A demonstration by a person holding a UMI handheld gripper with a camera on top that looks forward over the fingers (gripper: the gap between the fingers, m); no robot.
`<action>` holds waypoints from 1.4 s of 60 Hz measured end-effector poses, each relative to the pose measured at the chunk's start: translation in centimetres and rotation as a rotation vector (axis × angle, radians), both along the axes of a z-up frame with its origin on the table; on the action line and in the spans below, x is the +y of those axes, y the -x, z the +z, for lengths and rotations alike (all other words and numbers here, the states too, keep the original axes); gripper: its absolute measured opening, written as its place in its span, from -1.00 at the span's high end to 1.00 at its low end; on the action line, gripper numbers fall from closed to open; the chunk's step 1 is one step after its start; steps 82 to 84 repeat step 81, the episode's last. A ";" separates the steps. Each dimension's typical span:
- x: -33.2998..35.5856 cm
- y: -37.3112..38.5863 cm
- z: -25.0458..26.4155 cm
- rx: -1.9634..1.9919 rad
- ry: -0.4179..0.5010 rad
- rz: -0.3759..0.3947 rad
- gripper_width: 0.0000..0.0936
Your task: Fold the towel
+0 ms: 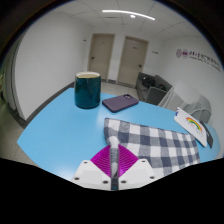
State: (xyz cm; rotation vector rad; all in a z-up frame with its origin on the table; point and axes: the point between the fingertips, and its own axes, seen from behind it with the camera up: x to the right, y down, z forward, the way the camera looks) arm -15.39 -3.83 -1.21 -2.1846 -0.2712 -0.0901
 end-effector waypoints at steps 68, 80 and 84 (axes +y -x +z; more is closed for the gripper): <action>-3.4 -30.1 8.1 0.141 -0.031 -0.381 -0.76; -8.9 -27.7 11.7 0.198 -0.079 -0.457 -0.79; -9.3 -27.6 12.0 0.203 -0.082 -0.464 -0.80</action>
